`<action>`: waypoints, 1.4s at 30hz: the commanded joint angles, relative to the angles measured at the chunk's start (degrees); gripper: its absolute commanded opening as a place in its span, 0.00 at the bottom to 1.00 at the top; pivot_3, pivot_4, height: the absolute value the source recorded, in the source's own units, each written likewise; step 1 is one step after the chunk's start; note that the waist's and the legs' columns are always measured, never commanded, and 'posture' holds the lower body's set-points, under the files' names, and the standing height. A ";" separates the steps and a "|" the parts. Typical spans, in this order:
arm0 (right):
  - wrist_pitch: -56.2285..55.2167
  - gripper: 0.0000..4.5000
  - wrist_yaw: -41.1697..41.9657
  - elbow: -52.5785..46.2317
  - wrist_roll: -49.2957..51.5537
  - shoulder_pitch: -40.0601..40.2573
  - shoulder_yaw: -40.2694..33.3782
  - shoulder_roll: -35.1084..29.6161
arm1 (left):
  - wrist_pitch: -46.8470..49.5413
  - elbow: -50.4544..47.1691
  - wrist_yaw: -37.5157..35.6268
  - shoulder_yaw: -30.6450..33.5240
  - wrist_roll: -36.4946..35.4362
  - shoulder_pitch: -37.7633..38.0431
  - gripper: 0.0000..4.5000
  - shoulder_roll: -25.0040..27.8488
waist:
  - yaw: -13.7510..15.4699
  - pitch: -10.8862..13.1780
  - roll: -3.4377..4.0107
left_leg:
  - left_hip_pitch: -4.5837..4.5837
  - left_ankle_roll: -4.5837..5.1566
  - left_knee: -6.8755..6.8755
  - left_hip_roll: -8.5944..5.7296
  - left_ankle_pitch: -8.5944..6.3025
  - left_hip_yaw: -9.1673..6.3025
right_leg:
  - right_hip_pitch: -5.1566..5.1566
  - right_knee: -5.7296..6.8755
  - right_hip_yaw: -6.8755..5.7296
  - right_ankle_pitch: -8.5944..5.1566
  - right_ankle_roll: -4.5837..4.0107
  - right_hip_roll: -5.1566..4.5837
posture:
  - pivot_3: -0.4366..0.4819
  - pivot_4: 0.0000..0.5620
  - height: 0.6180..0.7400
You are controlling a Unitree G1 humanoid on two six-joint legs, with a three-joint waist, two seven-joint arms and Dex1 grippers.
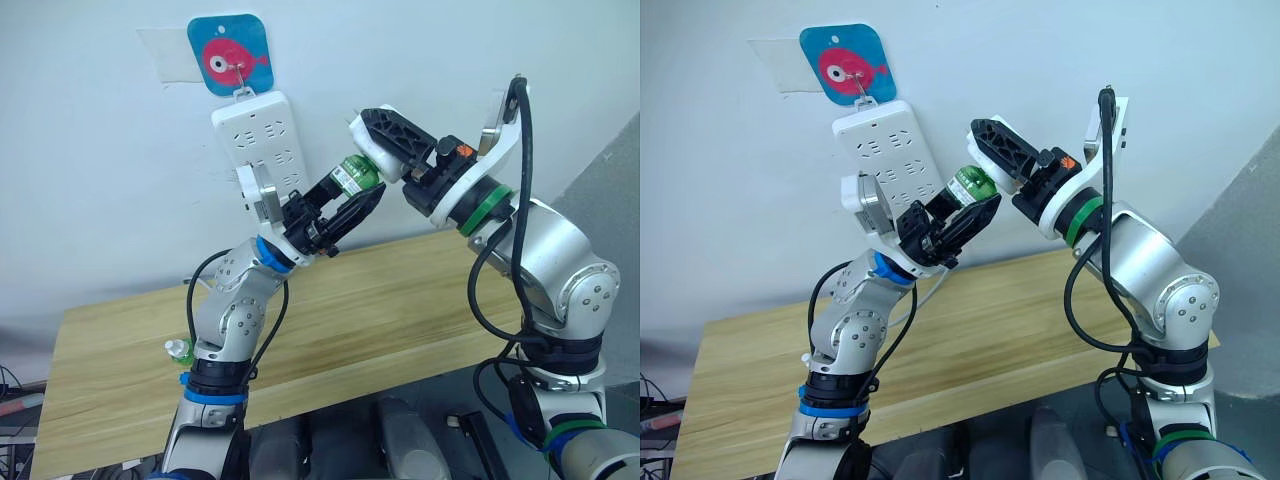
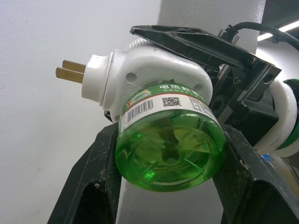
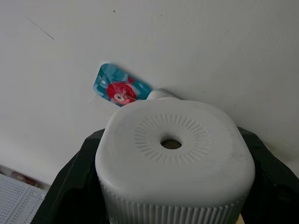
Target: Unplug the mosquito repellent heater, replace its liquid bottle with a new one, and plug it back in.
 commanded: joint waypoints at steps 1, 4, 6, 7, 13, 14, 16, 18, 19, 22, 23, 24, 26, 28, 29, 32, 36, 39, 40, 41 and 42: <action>-1.17 0.67 0.51 -2.33 0.74 -0.51 -0.61 -0.35 | -1.50 -0.84 -0.88 -0.10 0.34 -0.60 0.50 0.22 | 0.00 0.04 -0.01 | 0.00 0.00 0.00 0.00 0.00 0.00 | 0.00 0.00 0.00 0.00 0.00 0.00 | 0.17 0.47 0.95; -0.57 0.89 2.16 -2.31 1.74 -0.64 -0.85 -0.77 | -1.76 -0.84 -1.01 -0.06 0.52 -0.50 0.50 0.31 | 0.00 0.06 -0.01 | 0.00 0.00 0.00 0.00 0.00 0.00 | 0.00 0.00 0.00 0.00 0.00 0.00 | 0.18 0.47 0.95; -0.92 0.99 1.15 -1.92 1.04 -0.41 -1.05 -1.28 | -1.94 -0.89 -1.12 -0.03 0.55 -0.41 0.50 0.44 | 0.02 0.07 -0.02 | 0.00 0.00 0.00 0.00 0.00 0.00 | 0.00 -0.01 0.00 0.00 0.00 0.00 | 0.18 0.47 0.95; -0.84 0.99 1.23 -1.63 0.94 -0.23 -1.20 -1.66 | -1.93 -0.98 -1.23 0.11 0.45 -0.32 0.50 0.64 | 0.03 0.08 -0.01 | 0.00 0.00 0.00 0.00 0.00 0.00 | 0.00 -0.01 0.00 0.00 0.00 0.00 | 0.18 0.47 0.95; 1.34 0.99 3.88 -1.22 3.82 0.86 -1.98 -5.85 | -0.02 -2.71 -2.02 1.71 -1.46 0.54 0.50 3.35 | 0.07 0.10 -0.02 | 0.00 0.00 -0.01 0.00 0.00 -0.01 | 0.00 -0.02 0.00 0.00 0.00 0.00 | 0.18 0.47 0.95; 1.92 0.99 4.61 -0.73 4.46 0.90 -2.16 -6.95 | 0.66 -3.18 -2.39 2.16 -2.09 0.89 0.50 4.43 | 0.06 0.11 -0.03 | -0.01 0.00 -0.01 0.00 0.00 -0.01 | 0.00 -0.02 0.00 0.00 0.00 0.00 | 0.19 0.46 0.95; 3.35 0.99 6.69 0.42 5.78 1.08 -2.73 -9.33 | 2.04 -4.08 -3.22 3.14 -3.38 1.70 0.50 6.70 | 0.02 0.16 -0.01 | -0.01 0.00 -0.02 0.01 0.00 0.00 | -0.01 -0.02 0.01 0.00 0.00 0.00 | 0.19 0.46 0.95; 5.69 0.99 10.17 1.85 6.41 1.80 -3.74 -11.45 | 3.70 -5.05 -4.07 4.42 -5.05 2.40 0.50 9.16 | 0.08 0.23 -0.04 | 0.00 0.00 -0.02 0.02 0.00 0.00 | -0.01 -0.02 0.01 -0.01 0.00 0.00 | 0.20 0.46 0.95; 6.95 0.99 11.83 2.68 6.49 2.24 -4.20 -12.27 | 4.71 -5.54 -4.50 5.02 -6.10 2.64 0.50 10.41 | 0.18 0.24 -0.03 | 0.00 0.00 -0.03 0.03 0.00 -0.01 | -0.01 -0.03 0.00 -0.01 0.00 0.01 | 0.20 0.46 0.95; 11.79 0.99 18.21 5.62 6.49 3.72 -6.63 -13.71 | 7.24 -6.41 -6.19 6.60 -8.36 3.01 0.50 14.25 | 0.71 0.34 -0.06 | -0.01 0.00 -0.02 0.03 0.00 -0.01 | -0.01 -0.03 0.00 -0.01 0.00 0.01 | 0.22 0.45 0.95; 13.39 0.99 20.07 6.65 6.49 3.95 -7.42 -14.02 | 7.81 -6.52 -6.81 7.01 -8.83 3.11 0.50 15.35 | 0.99 0.36 -0.06 | 0.00 0.00 -0.02 0.03 0.00 0.00 | -0.01 -0.03 0.01 -0.01 0.00 0.01 | 0.22 0.45 0.95; 15.39 0.99 22.38 7.96 6.49 3.99 -8.42 -14.01 | 8.31 -6.57 -7.57 7.42 -9.35 3.20 0.50 16.53 | 1.13 0.40 -0.05 | -0.01 0.00 -0.02 0.03 0.00 0.00 | -0.01 -0.03 0.00 -0.01 0.00 0.02 | 0.22 0.44 0.95; 19.26 0.99 26.60 10.29 6.49 3.76 -9.86 -14.27 | 9.21 -6.61 -8.51 8.12 -10.26 3.22 0.50 18.15 | 1.45 0.45 -0.07 | -0.01 0.00 -0.01 0.03 0.00 0.01 | -0.01 -0.03 0.02 -0.01 0.00 0.02 | 0.23 0.44 0.95; 23.80 0.99 30.92 13.20 6.49 3.02 -10.95 -14.97 | 10.21 -6.69 -9.33 8.82 -11.24 3.08 0.50 19.66 | 1.61 0.46 -0.07 | -0.01 0.00 -0.01 0.03 0.00 0.00 | -0.01 -0.03 0.01 -0.01 0.00 0.02 | 0.23 0.44 0.95; 26.08 0.99 32.96 14.92 6.49 2.42 -11.33 -15.50 | 10.66 -6.75 -9.66 9.06 -11.68 3.03 0.50 20.33 | 1.65 0.47 -0.08 | -0.01 0.00 -0.01 0.03 0.00 0.01 | -0.01 -0.03 0.01 -0.01 0.00 0.01 | 0.24 0.44 0.95; 33.39 0.99 38.59 21.28 6.49 -1.09 -11.00 -17.98 | 11.95 -7.18 -10.98 9.37 -12.69 3.26 0.50 22.27 | 1.77 0.65 -0.06 | -0.01 0.00 0.00 0.03 0.00 0.04 | -0.02 -0.04 0.03 -0.01 -0.01 0.01 | 0.24 0.44 0.95; 42.48 0.99 45.12 29.63 6.49 -6.32 -7.58 -22.40 | 12.81 -7.31 -12.90 9.32 -12.91 3.14 0.50 23.97 | 1.85 0.87 -0.09 | -0.01 0.00 -0.02 0.05 0.00 0.06 | -0.04 -0.05 0.03 -0.01 -0.01 0.01 | 0.24 0.45 0.95; 46.99 0.99 48.22 34.35 6.49 -9.70 -3.99 -24.67 | 12.98 -6.91 -13.80 9.24 -12.84 2.40 0.50 24.63 | 1.88 0.94 -0.14 | -0.04 0.00 -0.03 0.05 0.00 0.04 | -0.04 -0.07 0.00 -0.01 -0.02 -0.01 | 0.25 0.46 0.95; 48.36 0.99 49.41 35.75 6.49 -10.82 -2.67 -25.20 | 12.98 -6.77 -13.94 9.18 -12.81 2.09 0.50 24.71 | 1.88 1.01 -0.14 | -0.04 0.00 -0.03 0.06 0.00 0.04 | -0.04 -0.07 0.00 -0.01 -0.02 -0.03 | 0.25 0.47 0.95; 49.34 0.99 49.93 37.06 6.49 -11.82 -1.34 -25.40 | 12.98 -6.66 -14.06 9.08 -12.76 1.81 0.50 24.74 | 1.89 1.15 -0.14 | -0.06 0.00 -0.02 0.06 0.00 0.04 | -0.05 -0.07 0.00 -0.01 -0.02 -0.04 | 0.25 0.47 0.95; 50.30 0.99 50.65 38.43 6.49 -12.81 0.00 -25.68 | 12.94 -6.60 -14.28 8.97 -12.65 1.61 0.50 24.75 | 1.91 1.19 -0.17 | -0.06 0.00 -0.01 0.05 0.00 0.06 | -0.05 -0.08 0.02 -0.01 -0.02 -0.04 | 0.25 0.47 0.95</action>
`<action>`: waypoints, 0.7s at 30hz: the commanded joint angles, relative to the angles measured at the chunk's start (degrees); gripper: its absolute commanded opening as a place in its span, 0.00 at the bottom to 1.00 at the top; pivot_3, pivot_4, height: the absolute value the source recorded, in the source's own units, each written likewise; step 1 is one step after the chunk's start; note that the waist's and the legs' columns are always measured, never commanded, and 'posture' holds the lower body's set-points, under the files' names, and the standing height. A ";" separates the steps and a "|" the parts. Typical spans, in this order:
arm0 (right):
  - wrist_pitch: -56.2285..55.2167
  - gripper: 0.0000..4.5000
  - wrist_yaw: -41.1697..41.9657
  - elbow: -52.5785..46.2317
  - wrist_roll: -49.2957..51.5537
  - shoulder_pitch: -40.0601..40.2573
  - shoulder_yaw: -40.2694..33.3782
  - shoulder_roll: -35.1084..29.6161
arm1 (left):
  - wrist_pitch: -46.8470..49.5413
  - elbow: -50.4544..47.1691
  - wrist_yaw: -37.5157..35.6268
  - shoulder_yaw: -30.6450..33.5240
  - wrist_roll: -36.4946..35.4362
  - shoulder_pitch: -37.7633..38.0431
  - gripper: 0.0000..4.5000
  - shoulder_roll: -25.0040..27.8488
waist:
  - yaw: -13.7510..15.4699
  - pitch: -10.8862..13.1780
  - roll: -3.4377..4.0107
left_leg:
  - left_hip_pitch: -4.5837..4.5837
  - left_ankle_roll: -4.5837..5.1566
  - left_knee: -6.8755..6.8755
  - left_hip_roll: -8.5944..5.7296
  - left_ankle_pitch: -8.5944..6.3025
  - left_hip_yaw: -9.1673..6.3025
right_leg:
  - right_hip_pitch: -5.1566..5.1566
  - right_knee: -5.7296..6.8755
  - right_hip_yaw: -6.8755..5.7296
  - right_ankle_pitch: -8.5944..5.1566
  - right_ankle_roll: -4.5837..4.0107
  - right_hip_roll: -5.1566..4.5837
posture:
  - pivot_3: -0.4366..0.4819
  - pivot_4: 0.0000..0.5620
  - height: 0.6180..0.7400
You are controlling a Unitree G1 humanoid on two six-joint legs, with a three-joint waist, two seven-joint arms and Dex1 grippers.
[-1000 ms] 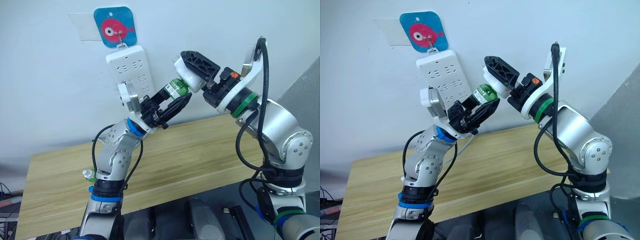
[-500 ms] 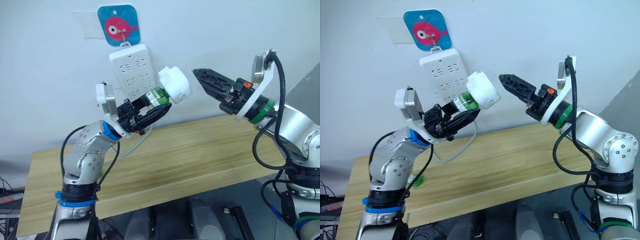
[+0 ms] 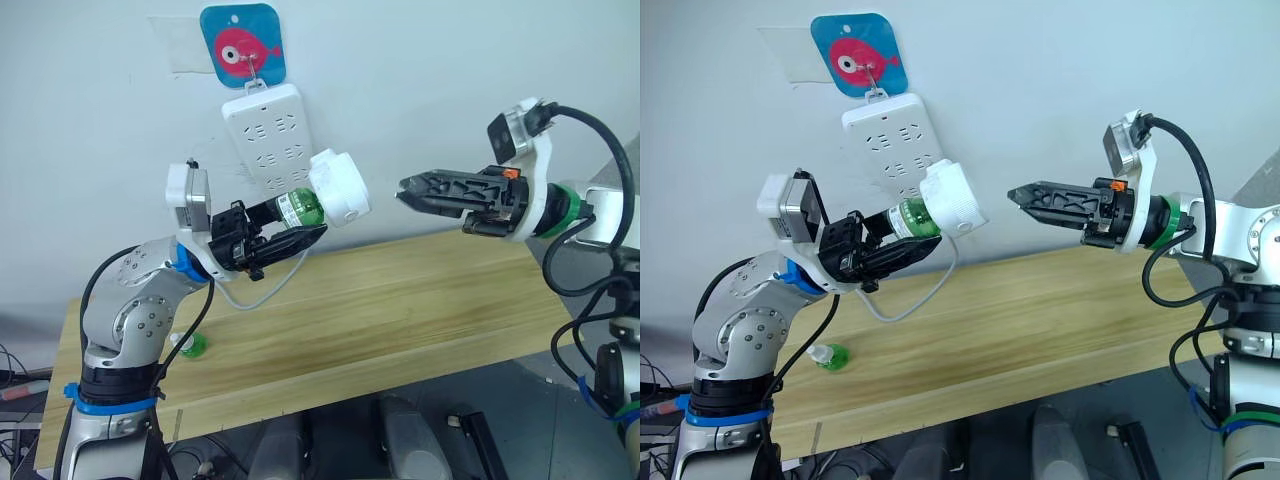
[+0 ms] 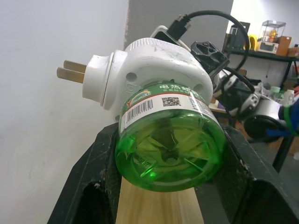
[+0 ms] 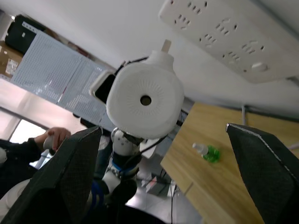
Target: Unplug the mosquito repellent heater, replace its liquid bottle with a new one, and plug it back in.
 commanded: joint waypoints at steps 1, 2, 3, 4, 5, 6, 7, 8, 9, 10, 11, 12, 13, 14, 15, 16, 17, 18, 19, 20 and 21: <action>4.15 0.99 3.71 3.40 1.43 -3.69 3.62 -1.34 | -0.31 -1.97 -1.14 0.66 -0.73 -1.33 0.50 0.58 | 0.02 0.06 -0.02 | -0.02 0.00 0.01 0.01 0.00 -0.01 | 0.00 -0.01 -0.01 0.00 0.00 -0.02 | 0.25 0.47 0.95; 5.22 0.99 4.28 5.28 1.43 -5.04 5.13 -1.47 | -0.31 -2.06 -1.40 0.45 -0.60 -1.46 0.50 0.60 | 0.02 0.12 -0.04 | -0.02 0.00 0.02 0.01 0.00 0.00 | 0.00 -0.01 0.00 0.00 0.00 -0.05 | 0.26 0.48 0.95; 6.53 0.99 5.14 7.48 1.43 -6.70 6.86 -1.68 | -0.37 -2.17 -1.77 0.20 -0.40 -1.48 0.50 0.68 | 0.04 0.20 -0.04 | -0.02 0.00 0.02 0.01 0.00 0.01 | -0.01 -0.01 0.00 0.00 0.00 -0.05 | 0.26 0.48 0.95; 7.51 0.99 5.85 9.25 1.43 -8.12 8.20 -1.82 | -0.48 -2.25 -2.10 -0.03 -0.16 -1.45 0.50 0.75 | 0.06 0.26 -0.03 | -0.04 0.00 0.02 0.01 0.00 -0.01 | -0.02 -0.02 -0.01 0.00 0.00 -0.06 | 0.26 0.48 0.95; 8.27 0.99 6.41 10.92 1.43 -9.48 9.31 -1.85 | -0.65 -2.29 -2.42 -0.20 0.11 -1.39 0.50 0.79 | 0.09 0.29 -0.04 | -0.05 0.00 0.03 0.01 0.00 0.01 | -0.04 -0.02 0.00 0.00 0.00 -0.07 | 0.26 0.48 0.95; 8.80 0.99 6.88 12.04 1.43 -10.44 10.10 -1.96 | -0.78 -2.30 -2.65 -0.29 0.30 -1.36 0.50 0.80 | 0.14 0.30 -0.05 | -0.07 0.00 0.03 0.01 0.00 -0.01 | -0.04 -0.02 -0.02 0.00 0.00 -0.06 | 0.26 0.48 0.95; 9.57 0.99 7.39 13.79 1.43 -11.76 11.06 -2.02 | -0.83 -2.40 -2.74 -0.36 0.39 -1.30 0.50 0.82 | 0.20 0.34 -0.05 | -0.08 0.00 0.02 0.01 0.00 -0.02 | -0.05 -0.02 -0.03 0.00 0.00 -0.07 | 0.26 0.49 0.95; 10.34 0.99 7.81 15.92 1.43 -13.41 11.98 -1.88 | -1.20 -2.48 -3.24 -0.61 0.84 -1.16 0.50 0.99 | 0.27 0.40 -0.06 | -0.10 0.00 0.02 0.00 0.00 -0.03 | -0.06 -0.02 -0.03 0.00 -0.01 -0.09 | 0.26 0.49 0.95; 10.85 0.99 8.22 17.44 1.43 -14.63 12.77 -1.86 | -1.46 -2.53 -3.60 -0.78 1.18 -1.07 0.50 1.12 | 0.33 0.44 -0.07 | -0.11 0.00 0.02 0.01 0.00 -0.03 | -0.07 -0.04 -0.05 0.00 -0.01 -0.12 | 0.26 0.49 0.95; 11.13 0.99 8.86 19.25 1.43 -16.07 13.75 -1.70 | -1.63 -2.58 -3.83 -0.89 1.45 -0.98 0.50 1.12 | 0.44 0.48 -0.07 | -0.13 0.00 0.02 0.01 0.00 -0.04 | -0.07 -0.04 -0.07 0.00 -0.01 -0.12 | 0.26 0.49 0.95; 11.20 0.99 9.55 20.38 1.43 -17.26 14.64 -1.62 | -2.06 -2.51 -4.29 -1.15 2.01 -0.89 0.50 1.20 | 0.56 0.54 -0.07 | -0.14 0.00 0.02 0.01 0.00 -0.05 | -0.09 -0.04 -0.06 0.01 -0.01 -0.12 | 0.26 0.49 0.95; 11.21 0.99 10.32 21.14 1.43 -18.21 15.54 -1.65 | -2.35 -2.43 -4.66 -1.36 2.44 -0.80 0.50 1.26 | 0.66 0.56 -0.07 | -0.16 0.00 0.02 0.01 0.00 -0.06 | -0.09 -0.05 -0.07 0.01 -0.01 -0.14 | 0.26 0.49 0.95; 11.21 0.99 11.23 21.72 1.43 -19.00 16.42 -1.75 | -2.62 -2.37 -4.94 -1.49 2.81 -0.68 0.50 1.22 | 0.82 0.60 -0.06 | -0.18 0.00 0.02 0.01 0.00 -0.07 | -0.11 -0.05 -0.10 0.01 -0.01 -0.14 | 0.27 0.50 0.95; 11.21 0.99 12.06 21.98 1.43 -19.60 17.22 -1.88 | -2.82 -2.29 -5.17 -1.59 3.14 -0.57 0.50 1.10 | 0.99 0.64 -0.08 | -0.20 0.00 0.02 0.01 0.00 -0.08 | -0.12 -0.06 -0.11 0.01 -0.01 -0.14 | 0.27 0.50 0.95; 11.21 0.99 12.68 22.20 1.43 -20.03 17.90 -1.99 | -3.11 -2.21 -5.45 -1.73 3.52 -0.50 0.50 1.02 | 1.07 0.68 -0.09 | -0.23 0.00 0.02 0.01 0.00 -0.13 | -0.12 -0.07 -0.16 0.01 -0.01 -0.16 | 0.27 0.50 0.95; 11.21 0.99 13.19 22.38 1.43 -20.38 18.52 -1.96 | -3.70 -2.06 -5.78 -2.01 4.15 -0.46 0.50 0.88 | 1.16 0.76 -0.07 | -0.25 0.00 0.02 0.01 0.00 -0.16 | -0.12 -0.10 -0.19 0.01 -0.01 -0.17 | 0.27 0.50 0.95; 11.21 0.99 13.62 22.41 1.43 -20.62 19.10 -1.97 | -4.08 -1.92 -5.88 -2.26 4.60 -0.52 0.50 0.68 | 1.24 0.86 -0.08 | -0.29 0.00 0.02 0.01 0.00 -0.19 | -0.12 -0.13 -0.22 0.01 -0.02 -0.18 | 0.27 0.50 0.95; 11.21 0.99 14.06 22.25 1.43 -20.73 19.73 -1.93 | -4.56 -1.75 -6.02 -2.51 5.11 -0.62 0.50 0.43 | 1.30 0.89 -0.10 | -0.34 0.00 0.03 0.01 0.00 -0.20 | -0.15 -0.14 -0.23 0.01 -0.02 -0.18 | 0.27 0.50 0.95; 11.21 0.99 14.49 21.93 1.43 -20.78 20.52 -1.96 | -4.83 -1.59 -6.02 -2.72 5.40 -0.77 0.50 0.20 | 1.39 0.93 -0.09 | -0.41 0.00 0.06 0.00 0.00 -0.25 | -0.17 -0.17 -0.26 0.01 -0.02 -0.19 | 0.27 0.51 0.95; 11.21 0.99 14.72 21.41 1.43 -20.66 21.22 -1.97 | -4.98 -1.47 -5.96 -2.92 5.60 -0.93 0.50 0.00 | 1.41 0.99 -0.09 | -0.48 0.00 0.07 0.00 0.00 -0.28 | -0.20 -0.24 -0.28 0.02 -0.02 -0.20 | 0.27 0.51 0.95; 11.21 0.99 14.87 20.80 1.43 -20.39 21.82 -1.93 | -5.21 -1.38 -6.06 -3.21 5.89 -1.02 0.50 -0.17 | 1.42 1.08 -0.09 | -0.52 0.00 0.07 0.00 0.00 -0.30 | -0.21 -0.25 -0.29 0.02 -0.03 -0.20 | 0.27 0.51 0.95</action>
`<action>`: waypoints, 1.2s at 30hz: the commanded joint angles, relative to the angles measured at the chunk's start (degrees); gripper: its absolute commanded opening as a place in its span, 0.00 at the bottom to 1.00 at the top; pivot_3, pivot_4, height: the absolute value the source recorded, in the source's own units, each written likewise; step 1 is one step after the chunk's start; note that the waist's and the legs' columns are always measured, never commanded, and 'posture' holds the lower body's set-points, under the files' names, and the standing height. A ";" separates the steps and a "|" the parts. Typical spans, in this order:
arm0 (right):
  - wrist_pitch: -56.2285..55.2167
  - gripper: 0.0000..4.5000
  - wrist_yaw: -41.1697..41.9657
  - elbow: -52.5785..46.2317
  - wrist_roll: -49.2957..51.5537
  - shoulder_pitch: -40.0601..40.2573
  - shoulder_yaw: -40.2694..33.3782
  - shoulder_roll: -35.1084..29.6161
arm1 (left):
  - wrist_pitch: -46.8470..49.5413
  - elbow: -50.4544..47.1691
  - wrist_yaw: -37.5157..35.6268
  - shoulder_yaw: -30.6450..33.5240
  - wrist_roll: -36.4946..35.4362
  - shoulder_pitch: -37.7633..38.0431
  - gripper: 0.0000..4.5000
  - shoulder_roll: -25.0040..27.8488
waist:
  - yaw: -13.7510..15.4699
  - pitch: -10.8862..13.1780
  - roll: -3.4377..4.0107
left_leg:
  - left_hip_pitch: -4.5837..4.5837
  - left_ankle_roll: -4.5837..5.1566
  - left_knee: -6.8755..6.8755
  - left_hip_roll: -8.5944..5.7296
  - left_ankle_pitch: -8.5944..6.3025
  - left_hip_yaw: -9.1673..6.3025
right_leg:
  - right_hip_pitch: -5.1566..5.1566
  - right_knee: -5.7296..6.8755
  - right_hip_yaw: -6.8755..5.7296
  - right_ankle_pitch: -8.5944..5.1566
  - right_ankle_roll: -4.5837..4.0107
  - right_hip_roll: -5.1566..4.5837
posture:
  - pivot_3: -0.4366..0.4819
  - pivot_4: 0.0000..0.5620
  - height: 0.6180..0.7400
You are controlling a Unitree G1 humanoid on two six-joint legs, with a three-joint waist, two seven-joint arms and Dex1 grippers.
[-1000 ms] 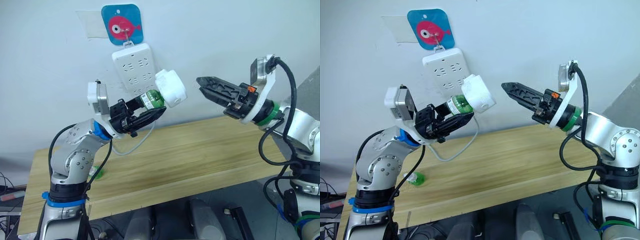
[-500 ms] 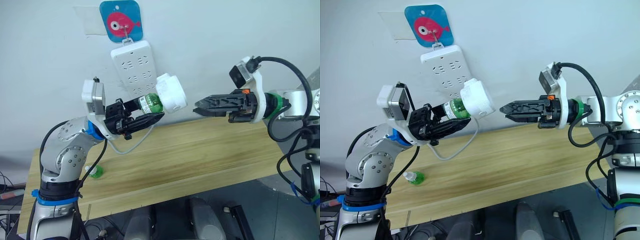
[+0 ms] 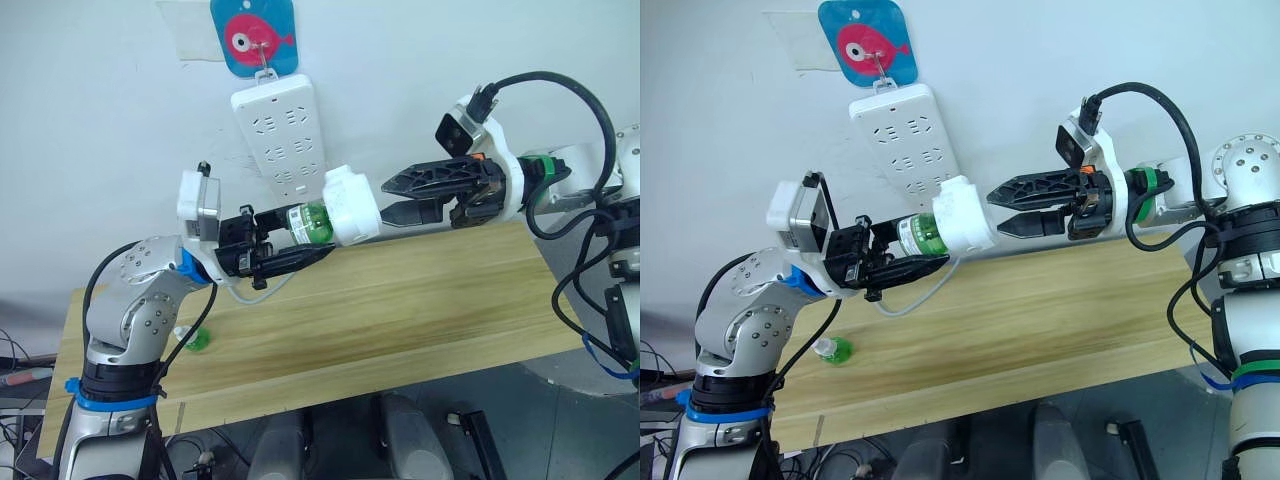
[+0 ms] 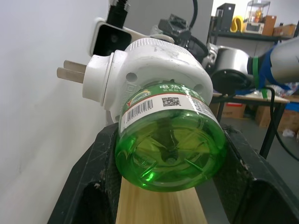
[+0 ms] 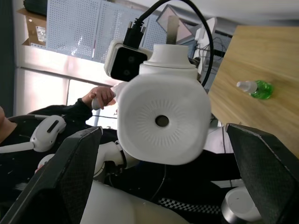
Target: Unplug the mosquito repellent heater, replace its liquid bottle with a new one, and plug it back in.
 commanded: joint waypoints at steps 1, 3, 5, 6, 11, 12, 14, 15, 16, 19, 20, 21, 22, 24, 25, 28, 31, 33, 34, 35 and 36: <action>0.58 0.99 1.88 -2.37 1.42 -1.02 1.41 -0.93 | -2.06 -1.34 -0.67 -0.34 0.60 -0.77 0.50 -0.65 | 0.01 0.17 -0.01 | -0.04 0.00 0.02 0.00 0.00 -0.01 | -0.02 -0.01 0.00 0.00 0.00 -0.01 | 0.27 0.51 0.95; 0.58 0.99 2.26 -3.08 1.42 -0.45 2.41 -1.20 | -2.30 -1.36 -0.68 -0.66 0.82 -0.81 0.50 -0.86 | 0.01 0.26 0.01 | -0.23 0.00 0.05 0.00 0.00 -0.05 | -0.18 0.01 -0.02 0.01 0.00 -0.03 | 0.28 0.52 0.95; 0.58 0.99 2.36 -3.04 1.42 -0.37 3.01 -1.17 | -2.36 -1.49 -0.71 -0.77 0.93 -0.67 0.50 -0.97 | 0.01 0.31 0.01 | -0.31 0.00 0.05 0.00 0.00 -0.10 | -0.25 0.04 -0.04 0.01 -0.01 -0.04 | 0.28 0.53 0.95; 0.58 0.99 2.23 -2.75 1.42 -0.52 3.27 -0.93 | -2.34 -1.68 -0.71 -0.79 0.93 -0.50 0.50 -1.01 | 0.01 0.33 0.02 | -0.31 0.00 0.05 0.00 0.00 -0.13 | -0.25 0.05 -0.05 0.01 -0.01 -0.04 | 0.28 0.53 0.95; 0.58 0.99 1.37 -1.27 1.42 -1.13 3.70 0.92 | -2.21 -2.68 -0.42 -1.03 0.85 0.50 0.50 -1.24 | 0.01 0.60 0.04 | -0.33 0.00 0.05 0.00 0.00 -0.16 | -0.25 0.04 -0.07 0.01 -0.01 -0.05 | 0.28 0.54 0.95; 0.58 0.99 1.18 -1.12 1.42 -1.12 3.64 1.28 | -2.26 -2.72 -0.42 -1.09 0.91 0.69 0.50 -1.28 | 0.01 0.61 0.04 | -0.33 0.00 0.05 0.00 0.00 -0.16 | -0.25 0.04 -0.07 0.01 -0.01 -0.05 | 0.28 0.55 0.95; 0.58 0.99 0.45 -0.67 1.42 -1.02 3.28 2.16 | -2.38 -2.76 -0.52 -1.34 1.11 1.13 0.50 -1.32 | 0.01 0.63 0.04 | -0.33 -0.01 0.06 0.00 0.00 -0.16 | -0.25 0.05 -0.07 0.01 -0.01 -0.05 | 0.29 0.55 0.95; 0.58 0.99 -0.10 -0.41 1.42 -0.92 2.99 2.70 | -2.40 -2.83 -0.62 -1.50 1.20 1.39 0.50 -1.27 | 0.01 0.64 0.05 | -0.33 0.00 0.06 0.00 0.00 -0.17 | -0.25 0.05 -0.06 0.02 -0.01 -0.05 | 0.29 0.56 0.95; 0.58 0.99 -0.52 -0.21 1.42 -0.82 2.74 3.10 | -2.38 -2.90 -0.67 -1.60 1.23 1.59 0.50 -1.22 | 0.01 0.67 0.05 | -0.33 -0.01 0.06 0.00 0.00 -0.17 | -0.25 0.05 -0.06 0.01 -0.01 -0.05 | 0.29 0.56 0.95; 0.57 0.99 -1.57 0.09 1.42 -0.47 2.05 4.02 | -2.09 -3.15 -0.64 -1.71 1.04 2.05 0.50 -1.01 | 0.07 0.76 0.04 | -0.34 0.00 0.05 0.00 0.00 -0.20 | -0.25 0.06 -0.05 0.02 -0.02 -0.06 | 0.29 0.56 0.95; 0.57 0.99 -1.88 0.15 1.42 -0.33 1.84 4.26 | -2.05 -3.22 -0.67 -1.71 0.98 2.22 0.50 -0.93 | 0.08 0.78 0.05 | -0.34 0.00 0.05 0.00 0.00 -0.21 | -0.25 0.05 -0.05 0.02 -0.02 -0.07 | 0.29 0.56 0.95; 0.57 0.99 -2.20 0.10 1.42 -0.13 1.63 4.48 | -2.04 -3.29 -0.65 -1.68 0.93 2.37 0.50 -0.89 | 0.07 0.81 0.06 | -0.35 -0.01 0.05 0.00 0.00 -0.21 | -0.25 0.04 -0.04 0.02 -0.02 -0.07 | 0.29 0.56 0.95; 0.57 0.99 -2.51 0.08 1.42 0.04 1.38 4.68 | -2.01 -3.34 -0.63 -1.67 0.89 2.46 0.50 -0.86 | 0.08 0.84 0.06 | -0.35 0.00 0.05 -0.01 0.00 -0.20 | -0.25 0.03 -0.03 0.02 -0.02 -0.08 | 0.29 0.57 0.95; 0.57 0.99 -3.04 0.17 1.42 0.35 0.96 5.02 | -1.90 -3.40 -0.60 -1.65 0.83 2.54 0.50 -0.81 | 0.16 0.93 0.04 | -0.35 0.00 0.05 -0.01 0.00 -0.21 | -0.25 0.03 -0.05 0.02 -0.02 -0.08 | 0.29 0.57 0.95; 0.57 0.99 -3.38 0.21 1.42 0.61 0.77 5.16 | -1.85 -3.45 -0.64 -1.65 0.80 2.64 0.50 -0.74 | 0.18 0.95 0.04 | -0.35 0.00 0.05 0.00 0.00 -0.22 | -0.25 0.03 -0.05 0.02 -0.02 -0.08 | 0.29 0.57 0.95; 0.57 0.99 -4.29 -0.09 1.42 1.36 0.03 5.54 | -1.78 -3.66 -0.90 -1.73 0.83 3.08 0.50 -0.50 | 0.18 0.97 0.04 | -0.35 0.00 0.05 -0.01 0.00 -0.21 | -0.25 0.03 -0.04 0.02 -0.02 -0.08 | 0.29 0.57 0.95; 0.57 0.99 -4.73 -0.57 1.42 1.93 -0.49 5.79 | -1.87 -3.70 -0.93 -1.75 0.90 3.14 0.50 -0.50 | 0.18 1.05 0.05 | -0.35 0.00 0.04 0.00 0.00 -0.21 | -0.25 0.04 -0.04 0.02 -0.02 -0.08 | 0.29 0.57 0.95; 0.57 0.99 -4.92 -0.88 1.42 2.20 -0.75 5.89 | -1.91 -3.67 -0.95 -1.76 0.94 3.09 0.50 -0.53 | 0.18 1.07 0.05 | -0.35 -0.01 0.05 0.00 0.00 -0.21 | -0.25 0.05 -0.05 0.02 -0.02 -0.08 | 0.29 0.57 0.95; 0.57 0.99 -5.01 -0.95 1.42 2.27 -0.85 5.95 | -1.94 -3.65 -0.97 -1.77 0.97 3.07 0.50 -0.55 | 0.18 1.08 0.05 | -0.35 -0.01 0.05 0.00 0.00 -0.21 | -0.25 0.05 -0.05 0.02 -0.02 -0.08 | 0.29 0.57 0.95; 0.57 0.99 -5.07 -0.96 1.42 2.25 -0.92 6.00 | -1.94 -3.62 -0.98 -1.77 0.98 3.00 0.50 -0.58 | 0.18 1.08 0.05 | -0.35 -0.01 0.05 0.00 0.00 -0.21 | -0.25 0.05 -0.05 0.02 -0.02 -0.08 | 0.29 0.57 0.95; 0.57 0.99 -5.11 -0.92 1.42 2.20 -0.96 6.06 | -1.93 -3.59 -1.00 -1.77 1.00 2.94 0.50 -0.60 | 0.18 1.08 0.05 | -0.35 -0.01 0.05 0.00 0.00 -0.21 | -0.25 0.05 -0.05 0.02 -0.02 -0.08 | 0.29 0.57 0.95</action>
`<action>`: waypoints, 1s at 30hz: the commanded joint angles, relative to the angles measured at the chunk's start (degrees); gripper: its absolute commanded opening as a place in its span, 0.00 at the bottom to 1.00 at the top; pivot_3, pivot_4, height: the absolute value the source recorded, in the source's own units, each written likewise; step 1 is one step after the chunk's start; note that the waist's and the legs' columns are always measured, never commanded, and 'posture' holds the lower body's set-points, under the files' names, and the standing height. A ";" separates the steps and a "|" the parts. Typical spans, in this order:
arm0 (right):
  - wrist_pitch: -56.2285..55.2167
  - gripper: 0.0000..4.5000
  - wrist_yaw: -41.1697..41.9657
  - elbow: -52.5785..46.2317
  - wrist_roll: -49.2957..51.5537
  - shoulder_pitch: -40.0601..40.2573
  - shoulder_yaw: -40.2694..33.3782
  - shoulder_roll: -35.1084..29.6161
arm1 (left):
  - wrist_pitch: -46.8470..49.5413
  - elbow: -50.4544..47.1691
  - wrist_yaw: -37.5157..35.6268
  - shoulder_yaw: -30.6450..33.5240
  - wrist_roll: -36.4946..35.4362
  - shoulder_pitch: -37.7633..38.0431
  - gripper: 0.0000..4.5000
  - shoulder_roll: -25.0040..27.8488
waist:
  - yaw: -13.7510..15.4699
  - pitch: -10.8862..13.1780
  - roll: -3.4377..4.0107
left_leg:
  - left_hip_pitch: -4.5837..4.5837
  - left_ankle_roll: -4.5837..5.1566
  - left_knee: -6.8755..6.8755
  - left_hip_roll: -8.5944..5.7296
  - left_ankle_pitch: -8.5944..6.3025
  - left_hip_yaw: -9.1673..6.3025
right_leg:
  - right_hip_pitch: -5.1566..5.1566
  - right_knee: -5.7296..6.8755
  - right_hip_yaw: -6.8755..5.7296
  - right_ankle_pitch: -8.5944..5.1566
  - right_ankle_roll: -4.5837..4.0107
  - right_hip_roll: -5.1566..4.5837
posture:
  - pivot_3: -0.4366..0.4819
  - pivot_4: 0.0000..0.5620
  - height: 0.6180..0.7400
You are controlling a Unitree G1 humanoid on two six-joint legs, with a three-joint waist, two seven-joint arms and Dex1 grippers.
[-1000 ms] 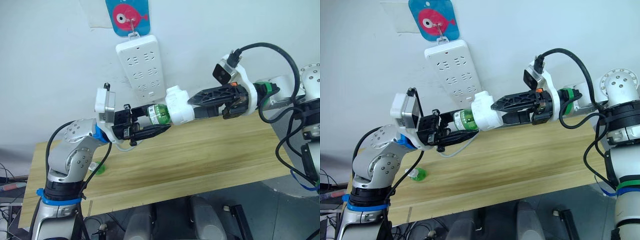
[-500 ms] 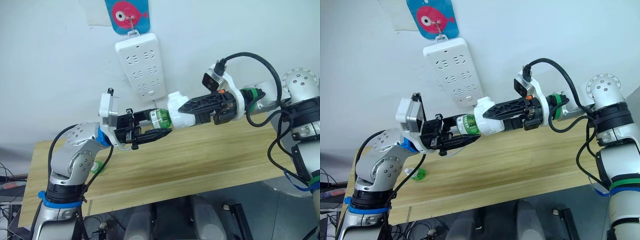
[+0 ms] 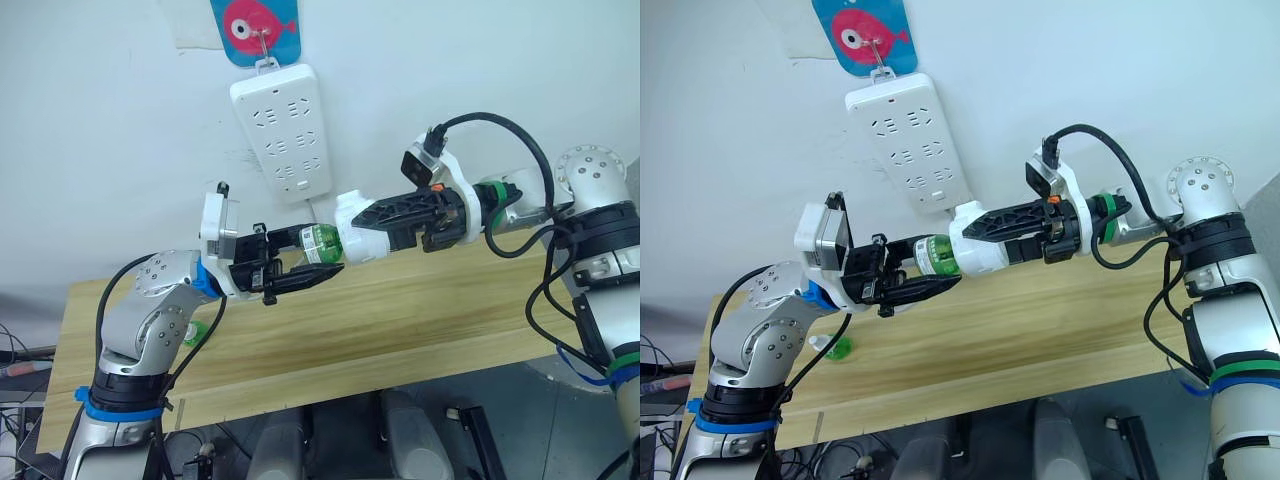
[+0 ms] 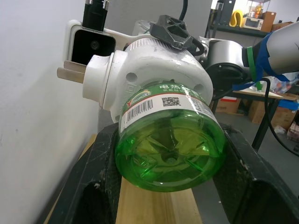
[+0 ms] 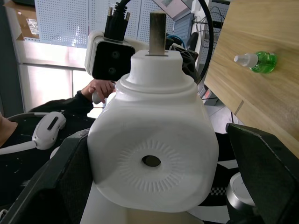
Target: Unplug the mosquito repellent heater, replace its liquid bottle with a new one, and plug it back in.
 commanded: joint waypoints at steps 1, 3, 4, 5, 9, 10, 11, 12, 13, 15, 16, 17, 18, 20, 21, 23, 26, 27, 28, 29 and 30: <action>0.51 0.99 -0.04 -1.41 1.42 -0.03 -2.04 -0.04 | -0.89 -2.74 -0.52 0.28 -0.41 -0.18 0.50 0.23 | 0.00 0.01 0.00 | 0.00 0.00 0.00 0.00 0.00 0.00 | 0.00 0.00 0.00 0.00 0.00 0.00 | 0.29 0.57 0.95; 0.51 0.99 -0.03 -1.43 1.42 -0.07 -2.10 0.01 | -0.90 -2.69 -0.58 0.28 -0.35 -0.21 0.50 0.21 | 0.00 0.01 0.00 | 0.00 0.00 0.00 0.00 0.00 0.00 | 0.00 0.00 -0.01 0.00 0.00 0.00 | 0.29 0.57 0.95; 0.51 0.99 0.14 -1.44 1.42 -0.17 -2.05 0.00 | -0.90 -2.64 -0.57 0.27 -0.29 -0.26 0.50 0.19 | 0.00 0.02 -0.01 | 0.00 0.00 0.00 0.00 0.00 0.00 | 0.00 0.00 -0.01 0.00 0.00 0.00 | 0.29 0.57 0.95; 0.51 0.99 0.27 -1.44 1.42 -0.25 -2.01 -0.01 | -0.90 -2.61 -0.56 0.27 -0.26 -0.29 0.50 0.18 | 0.00 0.05 -0.01 | 0.00 0.00 0.00 0.00 0.00 0.00 | 0.00 0.00 -0.01 0.00 0.00 0.00 | 0.29 0.57 0.95; 0.51 0.99 1.04 -1.73 1.42 -0.69 -1.71 0.02 | -1.00 -2.32 -0.57 0.17 0.03 -0.47 0.50 0.12 | 0.00 0.28 -0.02 | 0.00 0.00 0.00 0.00 0.00 0.00 | 0.00 0.00 -0.02 0.00 0.00 0.00 | 0.29 0.57 0.95; 0.51 0.99 1.09 -1.76 1.42 -0.76 -1.70 0.08 | -1.02 -2.25 -0.57 0.14 0.08 -0.50 0.50 0.10 | 0.00 0.34 -0.01 | 0.00 0.00 0.00 0.00 0.00 0.00 | 0.00 0.00 -0.01 0.00 0.00 0.00 | 0.29 0.57 0.95; 0.51 0.99 1.09 -1.75 1.42 -0.86 -1.75 0.26 | -1.06 -2.16 -0.55 0.11 0.17 -0.55 0.50 0.05 | 0.00 0.38 -0.01 | 0.00 0.00 0.00 0.00 0.00 0.00 | 0.00 0.01 -0.02 0.00 0.00 0.00 | 0.29 0.57 0.95; 0.51 0.99 1.12 -1.70 1.42 -0.94 -1.79 0.45 | -1.11 -2.10 -0.53 0.08 0.25 -0.60 0.50 0.00 | 0.00 0.39 -0.01 | 0.00 0.00 0.00 0.00 0.00 0.00 | 0.00 0.01 -0.03 0.00 0.00 0.00 | 0.29 0.57 0.95; 0.51 0.99 1.05 -1.69 1.42 -0.97 -1.87 0.63 | -1.14 -2.06 -0.50 0.06 0.32 -0.66 0.50 -0.08 | -0.01 0.40 -0.01 | 0.00 0.00 0.00 0.00 0.00 0.00 | 0.00 0.01 -0.03 0.00 0.00 0.00 | 0.29 0.57 0.95; 0.51 0.99 0.81 -1.54 1.42 -0.97 -2.13 1.17 | -1.18 -1.87 -0.44 0.07 0.49 -0.88 0.50 -0.30 | -0.01 0.42 -0.01 | 0.00 0.00 0.00 0.00 0.00 0.00 | 0.00 0.02 -0.04 0.00 0.00 0.01 | 0.29 0.57 0.95; 0.51 0.99 0.71 -1.55 1.42 -0.93 -2.25 1.37 | -1.24 -1.79 -0.47 0.08 0.59 -0.97 0.50 -0.37 | -0.01 0.42 -0.02 | 0.00 0.00 0.00 0.00 0.00 0.00 | 0.00 0.02 -0.04 0.00 0.00 0.01 | 0.29 0.57 0.95; 0.51 0.99 0.64 -1.54 1.42 -0.89 -2.32 1.51 | -1.26 -1.72 -0.49 0.08 0.64 -1.04 0.50 -0.44 | 0.00 0.42 -0.01 | 0.00 0.00 0.00 0.00 0.00 0.00 | 0.00 0.02 -0.04 0.00 0.00 0.01 | 0.29 0.57 0.95; 0.51 0.99 0.58 -1.57 1.42 -0.81 -2.40 1.60 | -1.28 -1.70 -0.49 0.07 0.67 -1.09 0.50 -0.50 | 0.00 0.43 -0.01 | 0.00 0.00 0.00 0.00 0.00 0.00 | 0.00 0.02 -0.04 0.00 0.00 0.01 | 0.29 0.57 0.95; 0.51 0.99 0.50 -1.61 1.42 -0.72 -2.47 1.66 | -1.34 -1.64 -0.52 0.04 0.74 -1.17 0.50 -0.55 | 0.01 0.43 -0.01 | 0.00 0.00 0.00 -0.01 0.00 0.00 | 0.00 0.02 -0.05 0.00 0.00 0.00 | 0.29 0.57 0.95; 0.51 0.99 0.52 -1.59 1.42 -0.70 -2.50 1.66 | -1.35 -1.59 -0.54 0.03 0.78 -1.25 0.50 -0.56 | 0.01 0.43 -0.01 | 0.00 0.00 0.01 -0.01 0.00 0.00 | 0.00 0.02 -0.05 0.00 0.00 0.01 | 0.29 0.57 0.95; 0.51 0.99 0.38 -1.67 1.42 -0.59 -2.61 1.74 | -1.45 -1.49 -0.61 0.01 0.88 -1.32 0.50 -0.55 | 0.01 0.43 -0.01 | 0.00 0.00 0.01 -0.01 0.00 0.00 | 0.00 0.03 -0.05 0.00 0.00 0.01 | 0.29 0.56 0.95; 0.51 0.91 0.16 -1.88 1.42 -0.38 -2.91 1.76 | -1.43 -1.41 -0.59 -0.03 0.95 -1.52 0.50 -0.55 | 0.00 0.43 -0.01 | 0.00 0.00 0.00 -0.01 0.00 0.00 | 0.00 0.04 -0.06 0.00 0.00 0.01 | 0.29 0.56 0.95; 0.51 0.85 0.16 -1.92 1.42 -0.34 -2.97 1.75 | -1.45 -1.39 -0.61 -0.03 0.96 -1.54 0.50 -0.54 | 0.00 0.43 -0.01 | 0.00 0.00 0.00 -0.01 0.00 0.00 | 0.00 0.04 -0.07 0.00 0.00 0.01 | 0.29 0.56 0.95; 0.51 0.78 0.13 -1.96 1.42 -0.31 -3.04 1.75 | -1.48 -1.38 -0.63 -0.04 1.00 -1.55 0.50 -0.53 | 0.01 0.43 -0.01 | 0.00 0.00 0.00 -0.01 0.00 0.00 | 0.00 0.04 -0.06 0.00 0.00 0.01 | 0.29 0.56 0.95; 0.51 0.71 0.15 -2.00 1.42 -0.30 -3.10 1.75 | -1.50 -1.38 -0.65 -0.05 1.03 -1.58 0.50 -0.54 | 0.03 0.43 -0.01 | 0.00 0.00 0.00 -0.01 0.00 0.00 | 0.00 0.04 -0.07 0.00 0.00 0.01 | 0.29 0.56 0.95; 0.51 0.67 0.19 -2.07 1.42 -0.31 -3.20 1.75 | -1.48 -1.38 -0.63 -0.05 1.05 -1.62 0.50 -0.57 | 0.03 0.43 -0.01 | 0.00 0.00 0.01 -0.02 0.00 0.00 | 0.00 0.04 -0.07 0.00 0.00 0.01 | 0.29 0.56 0.95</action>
